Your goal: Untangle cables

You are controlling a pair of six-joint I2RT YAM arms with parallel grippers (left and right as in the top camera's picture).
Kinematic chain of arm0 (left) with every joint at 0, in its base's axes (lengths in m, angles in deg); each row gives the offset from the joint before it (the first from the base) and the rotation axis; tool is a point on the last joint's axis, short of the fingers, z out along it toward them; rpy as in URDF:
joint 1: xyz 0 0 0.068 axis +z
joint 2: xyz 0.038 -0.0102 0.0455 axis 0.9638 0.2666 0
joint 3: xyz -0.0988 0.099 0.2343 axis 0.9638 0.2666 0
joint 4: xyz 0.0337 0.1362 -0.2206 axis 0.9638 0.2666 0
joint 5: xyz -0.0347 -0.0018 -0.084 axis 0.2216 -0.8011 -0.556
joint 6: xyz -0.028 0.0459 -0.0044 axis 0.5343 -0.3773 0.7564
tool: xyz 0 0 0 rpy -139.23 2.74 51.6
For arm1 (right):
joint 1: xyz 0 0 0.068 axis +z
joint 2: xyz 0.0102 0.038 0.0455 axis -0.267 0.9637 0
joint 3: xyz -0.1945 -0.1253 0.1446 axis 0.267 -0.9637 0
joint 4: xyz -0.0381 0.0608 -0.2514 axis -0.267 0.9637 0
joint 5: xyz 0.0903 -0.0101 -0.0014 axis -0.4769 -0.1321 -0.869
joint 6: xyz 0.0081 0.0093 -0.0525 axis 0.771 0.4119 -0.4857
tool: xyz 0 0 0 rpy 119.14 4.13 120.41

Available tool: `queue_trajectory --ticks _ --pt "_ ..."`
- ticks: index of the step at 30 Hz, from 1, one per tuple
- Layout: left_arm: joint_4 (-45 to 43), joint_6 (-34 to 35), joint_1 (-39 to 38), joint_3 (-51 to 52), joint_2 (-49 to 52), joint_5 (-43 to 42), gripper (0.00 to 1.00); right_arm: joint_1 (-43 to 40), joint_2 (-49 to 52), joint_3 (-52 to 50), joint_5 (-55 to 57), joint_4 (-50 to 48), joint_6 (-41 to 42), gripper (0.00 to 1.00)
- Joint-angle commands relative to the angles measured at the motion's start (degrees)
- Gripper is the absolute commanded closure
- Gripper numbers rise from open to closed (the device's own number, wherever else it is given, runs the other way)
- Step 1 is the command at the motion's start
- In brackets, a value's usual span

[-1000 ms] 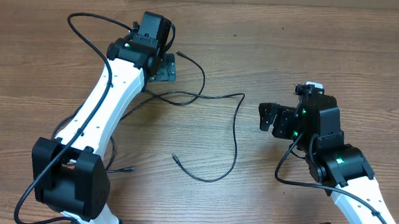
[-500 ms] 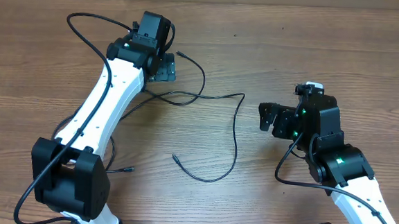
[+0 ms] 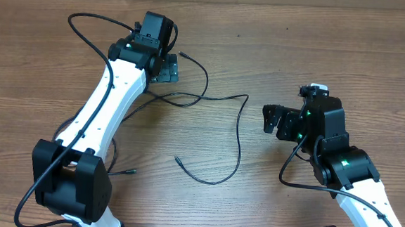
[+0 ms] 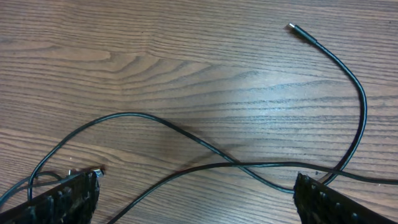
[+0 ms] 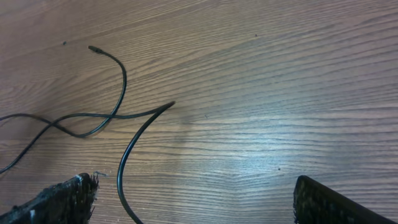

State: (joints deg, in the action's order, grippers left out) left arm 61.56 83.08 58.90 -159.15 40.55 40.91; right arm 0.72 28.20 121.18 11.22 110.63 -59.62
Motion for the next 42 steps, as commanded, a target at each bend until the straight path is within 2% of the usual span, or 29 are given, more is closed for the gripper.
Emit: queue_trajectory --ticks 1,20,31,34,42 --pt "-0.11 0.13 -0.13 -1.01 -0.72 -0.42 0.0 -0.2 0.13 1.33 -0.28 -0.63 -0.28 0.0" --pt "-0.11 0.13 -0.13 -0.98 -0.72 -0.44 0.01 -0.2 0.13 1.33 -0.35 -10.4 -0.24 0.0" --pt "-0.11 0.13 -0.13 -0.98 -0.72 -0.42 0.01 -0.2 0.13 1.33 -0.35 -10.08 -0.85 0.0" --pt "-0.11 0.13 -0.13 -1.01 -0.72 -0.42 0.0 -0.2 0.24 1.33 -0.33 -8.74 -3.52 0.0" --pt "-0.11 0.13 -0.13 -1.01 -0.72 -0.42 0.0 -0.2 0.85 1.29 -0.35 -4.59 -3.45 0.0"
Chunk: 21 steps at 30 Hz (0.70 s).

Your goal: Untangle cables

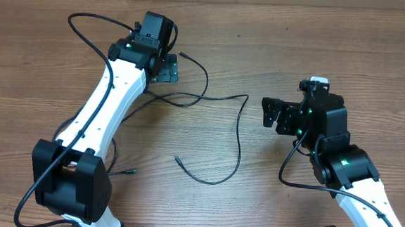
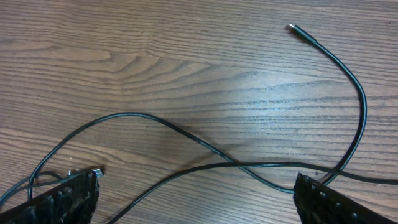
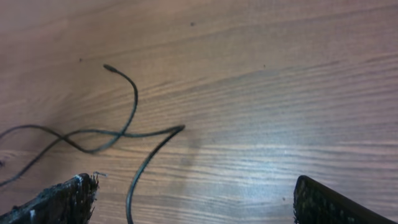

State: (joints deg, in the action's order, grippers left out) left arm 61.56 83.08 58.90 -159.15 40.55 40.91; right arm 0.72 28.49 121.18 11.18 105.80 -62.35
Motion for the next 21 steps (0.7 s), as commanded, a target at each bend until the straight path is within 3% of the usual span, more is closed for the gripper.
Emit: queue_trajectory --ticks 1,10,21 --pt "-0.11 0.13 -0.13 -0.98 -0.72 -0.42 0.01 -0.2 0.87 1.29 -0.31 0.66 -0.7 0.0" --pt "-0.11 0.13 -0.13 -1.01 -0.72 -0.42 0.01 -0.2 5.73 1.29 -2.21 4.17 -0.68 0.0" --pt "-0.11 0.13 -0.13 -0.98 -0.72 -0.42 0.0 -0.13 9.46 1.29 -22.43 -1.46 -0.74 0.0"
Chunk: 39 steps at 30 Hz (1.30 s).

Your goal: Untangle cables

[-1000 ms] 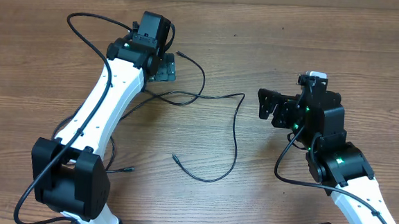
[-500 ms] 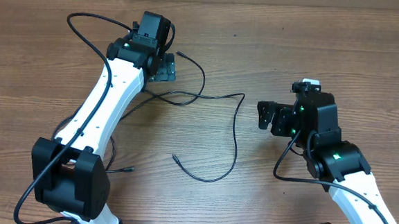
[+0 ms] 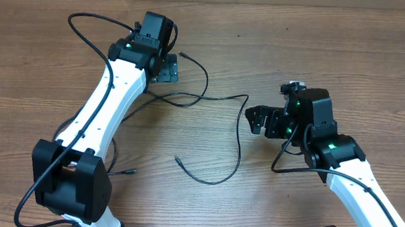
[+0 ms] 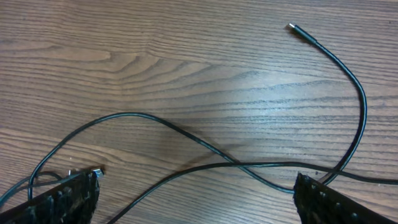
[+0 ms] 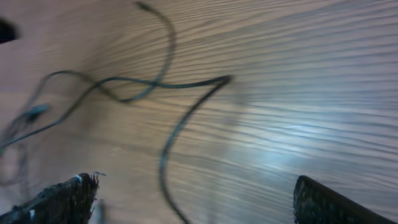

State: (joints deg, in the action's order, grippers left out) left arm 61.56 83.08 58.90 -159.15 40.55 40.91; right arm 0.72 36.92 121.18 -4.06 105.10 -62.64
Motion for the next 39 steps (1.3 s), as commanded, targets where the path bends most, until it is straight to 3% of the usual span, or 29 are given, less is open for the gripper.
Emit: queue_trajectory --ticks 1,11,17,23,26,28,34,39 --pt "-0.11 0.13 -0.13 -0.98 -0.72 -0.42 0.0 -0.13 1.49 1.29 -7.19 -0.76 -0.46 0.0" --pt "-0.11 0.13 -0.13 -1.01 -0.72 -0.42 0.01 0.55 9.07 1.29 -15.41 -3.96 -1.88 0.0" --pt "-0.11 0.13 -0.13 -1.01 -0.72 -0.44 0.01 5.11 13.2 1.29 -17.55 -8.92 -1.51 0.06" --pt "-0.11 0.13 -0.13 -0.98 -0.72 -0.44 0.0 7.91 16.57 1.29 -12.0 -9.33 -1.4 0.37" --pt "-0.09 0.11 -0.13 -1.01 -0.72 -0.42 0.01 7.8 16.94 1.29 -11.26 -9.35 -1.09 0.81" --pt "0.22 0.11 -0.11 -0.98 -0.72 -0.42 0.0 7.67 16.94 1.29 -9.35 -9.4 1.81 0.96" --pt "1.86 -0.31 -0.07 -0.98 -0.72 -0.37 0.0 7.1 14.93 3.26 -8.13 -6.03 2.45 0.96" --pt "3.5 -0.31 0.0 -1.01 -0.81 -0.35 0.0 4.35 8.61 13.11 3.96 8.63 1.51 0.96"
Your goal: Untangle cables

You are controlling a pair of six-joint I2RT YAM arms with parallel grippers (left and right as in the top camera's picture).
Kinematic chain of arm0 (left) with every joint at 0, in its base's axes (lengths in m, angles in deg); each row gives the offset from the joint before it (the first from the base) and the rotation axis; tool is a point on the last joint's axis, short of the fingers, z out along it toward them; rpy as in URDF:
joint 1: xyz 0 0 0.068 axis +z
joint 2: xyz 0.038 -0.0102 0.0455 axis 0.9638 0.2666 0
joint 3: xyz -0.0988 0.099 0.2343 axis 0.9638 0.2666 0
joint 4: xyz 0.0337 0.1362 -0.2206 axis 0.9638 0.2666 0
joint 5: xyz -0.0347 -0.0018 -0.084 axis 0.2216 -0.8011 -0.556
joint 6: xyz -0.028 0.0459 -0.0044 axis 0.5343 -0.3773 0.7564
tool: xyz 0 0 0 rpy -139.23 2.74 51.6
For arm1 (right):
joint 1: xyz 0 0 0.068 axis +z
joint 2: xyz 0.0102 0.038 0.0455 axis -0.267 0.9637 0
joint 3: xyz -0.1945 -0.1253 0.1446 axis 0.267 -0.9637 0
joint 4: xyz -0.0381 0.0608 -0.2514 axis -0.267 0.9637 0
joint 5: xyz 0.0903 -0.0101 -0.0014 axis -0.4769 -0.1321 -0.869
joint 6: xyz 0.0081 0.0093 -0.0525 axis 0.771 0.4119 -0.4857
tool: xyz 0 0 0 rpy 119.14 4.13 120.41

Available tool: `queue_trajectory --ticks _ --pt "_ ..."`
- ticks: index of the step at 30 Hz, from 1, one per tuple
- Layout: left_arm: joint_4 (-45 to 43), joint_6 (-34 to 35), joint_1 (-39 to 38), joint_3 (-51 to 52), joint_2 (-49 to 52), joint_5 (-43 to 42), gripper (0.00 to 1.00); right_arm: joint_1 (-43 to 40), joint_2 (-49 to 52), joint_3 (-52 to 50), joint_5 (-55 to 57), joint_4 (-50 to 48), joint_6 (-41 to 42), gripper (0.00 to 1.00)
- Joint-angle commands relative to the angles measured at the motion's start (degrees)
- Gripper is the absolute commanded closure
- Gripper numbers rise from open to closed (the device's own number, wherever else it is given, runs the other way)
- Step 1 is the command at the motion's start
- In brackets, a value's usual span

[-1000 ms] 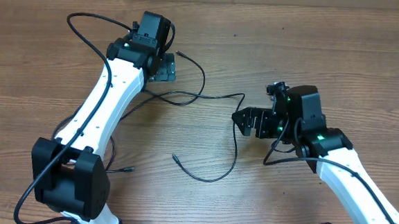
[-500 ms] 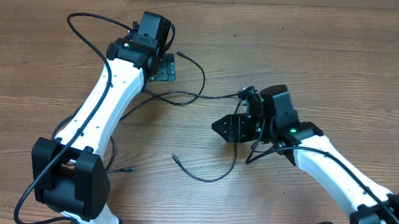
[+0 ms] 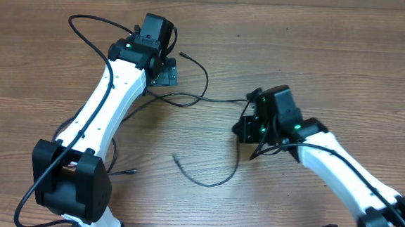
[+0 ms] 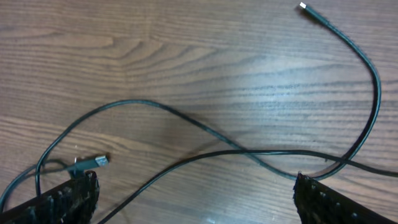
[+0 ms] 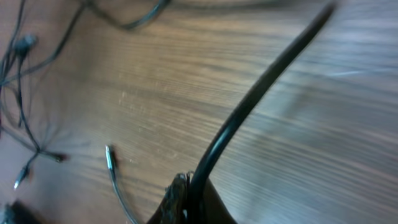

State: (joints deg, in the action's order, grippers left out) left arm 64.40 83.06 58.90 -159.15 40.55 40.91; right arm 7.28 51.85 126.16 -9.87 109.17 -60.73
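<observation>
Thin black cables lie crossed on the wooden table. One cable point(image 3: 203, 75) ends in a plug point(image 4: 303, 6) just right of my left gripper point(image 3: 166, 70). It crosses a second cable point(image 4: 205, 155) a little ahead of the left gripper point(image 4: 196, 182), which hangs open over them. That long cable point(image 3: 217, 98) runs right, bends down and ends in a plug point(image 3: 176, 156). My right gripper point(image 3: 243, 129) is shut on its downward stretch. In the right wrist view the cable point(image 5: 261, 93) rises out of the shut right gripper point(image 5: 194, 190).
More loose cable and small plugs point(image 3: 130, 171) lie at the lower left, beside the left arm's base. A small connector point(image 4: 94, 162) lies by the left finger point(image 4: 62, 199). The arms' own black leads hang near both wrists.
My right gripper has moved left from beside the long cable's bend onto its downward stretch and has shut on it. The left wrist view has shifted a little, uncovering a small connector.
My right gripper stood open well to the right of the long cable, while the left gripper hung open over the crossing. The right gripper was then a little nearer, then close to the cable's bend. Now it is shut on that cable.
</observation>
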Motion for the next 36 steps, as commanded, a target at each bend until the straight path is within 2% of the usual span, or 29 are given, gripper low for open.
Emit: queue_trajectory --ticks 1,6,10,15,26,36 --pt "0.79 -0.28 0.02 -1.03 -0.87 -0.35 0.0 -2.84 -7.96 11.1 13.03 7.98 -0.85 0.96" --pt "0.85 -0.28 0.04 -1.03 -0.87 -0.37 0.01 -6.05 -14.99 25.92 27.28 18.99 -2.34 0.96" --pt "0.94 -0.28 0.04 -1.03 -0.87 -0.39 0.0 -9.22 -19.8 36.61 29.0 20.81 -6.51 0.96" --pt "1.01 -0.26 0.02 -1.03 -0.87 -0.44 0.0 -12.57 -23.1 44.13 29.35 20.41 -8.98 0.96" --pt "1.68 -0.28 0.02 -1.03 -0.87 -1.27 0.0 -15.13 -24.52 54.36 38.53 17.77 -13.14 0.96" --pt "1.68 -0.26 -0.04 -1.03 -0.87 -1.29 0.0 -15.13 -24.52 57.53 45.99 5.44 -18.93 0.96"
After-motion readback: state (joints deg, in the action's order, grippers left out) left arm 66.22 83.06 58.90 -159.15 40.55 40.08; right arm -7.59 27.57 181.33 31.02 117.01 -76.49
